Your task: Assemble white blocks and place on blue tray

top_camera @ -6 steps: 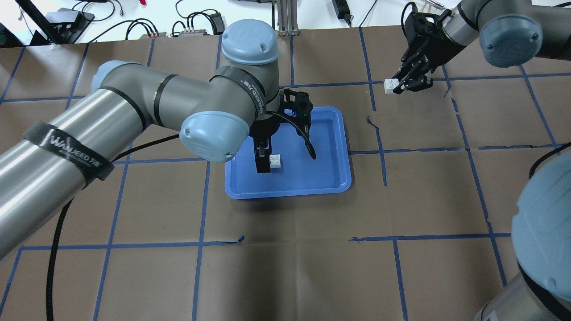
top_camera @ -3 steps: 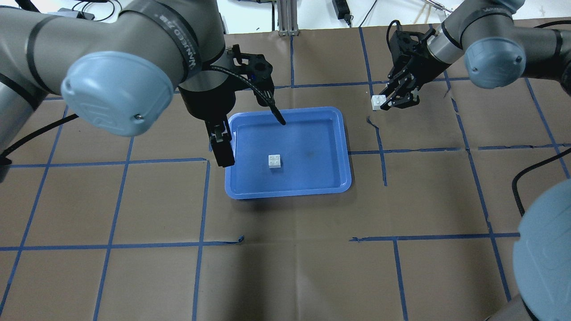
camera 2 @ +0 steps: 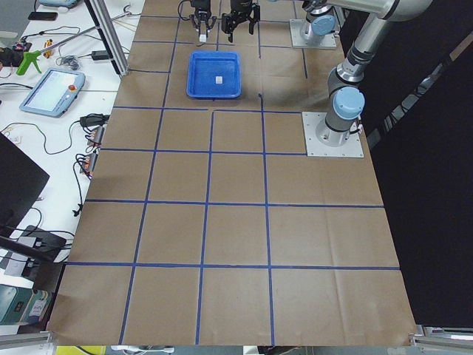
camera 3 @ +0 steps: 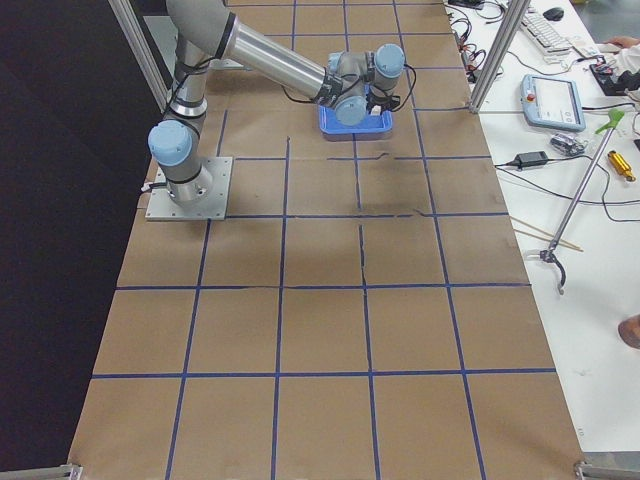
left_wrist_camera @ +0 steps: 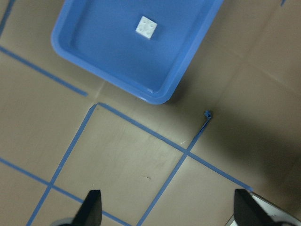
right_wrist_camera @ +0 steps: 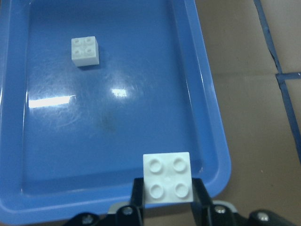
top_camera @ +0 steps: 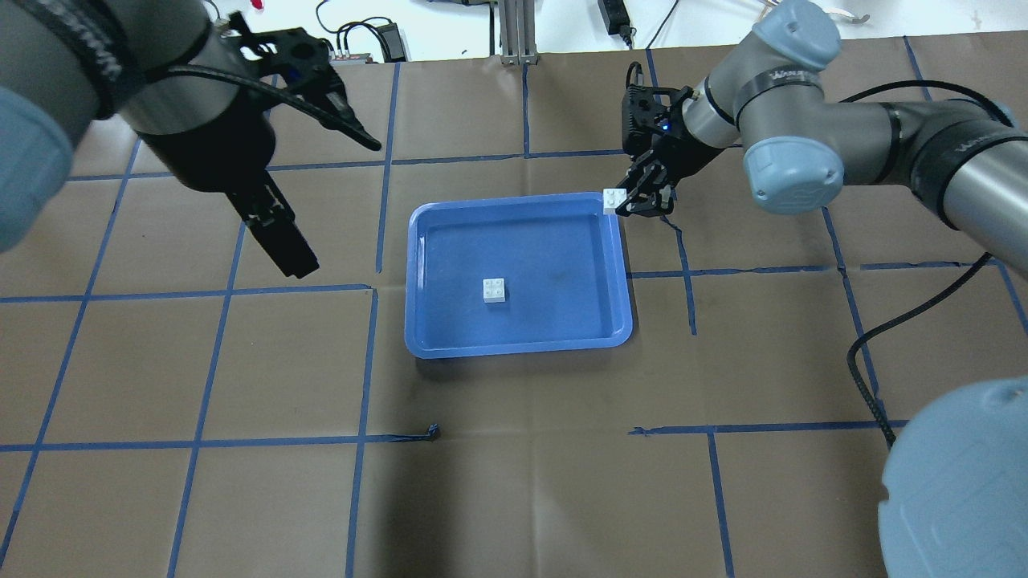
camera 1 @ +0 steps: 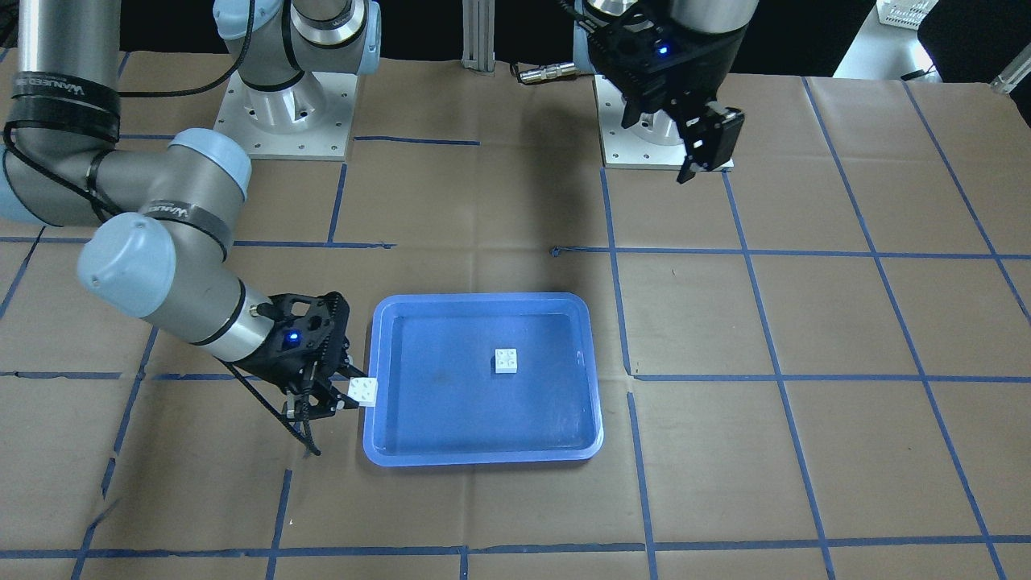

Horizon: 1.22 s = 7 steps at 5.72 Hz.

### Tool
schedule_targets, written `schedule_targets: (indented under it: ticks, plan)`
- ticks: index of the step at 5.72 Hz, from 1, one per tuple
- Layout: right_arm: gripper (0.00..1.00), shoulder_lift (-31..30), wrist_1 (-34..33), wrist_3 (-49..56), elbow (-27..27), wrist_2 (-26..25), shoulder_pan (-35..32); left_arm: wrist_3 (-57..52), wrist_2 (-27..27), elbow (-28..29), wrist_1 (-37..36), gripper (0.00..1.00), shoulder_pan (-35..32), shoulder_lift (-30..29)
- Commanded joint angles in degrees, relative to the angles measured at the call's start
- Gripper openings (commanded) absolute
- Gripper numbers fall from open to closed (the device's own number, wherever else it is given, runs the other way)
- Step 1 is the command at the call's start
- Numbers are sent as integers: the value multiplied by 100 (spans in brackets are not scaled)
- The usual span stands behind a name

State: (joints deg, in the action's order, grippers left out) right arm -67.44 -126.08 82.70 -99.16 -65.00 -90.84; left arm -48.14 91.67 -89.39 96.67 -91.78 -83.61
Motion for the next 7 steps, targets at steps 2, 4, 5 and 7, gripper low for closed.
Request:
schedule_targets:
  ticks: [2,4,5,7]
  plan:
    - [31,38,-1072,-815,-515,-21,-793,3068,-331,28,-253,99,459,91]
    - [31,46,-2064,-974,-1173,5,-874,4569,-334,123,-271,99,442,21]
    - [31,194,-2252,-1010,-1220,-4,-892,4750,-290,46,-271,99,259,134]
    - [30,554,-2787,-1325,-1220,-4,-1032,4954,-290,106,-332,99,222,109]
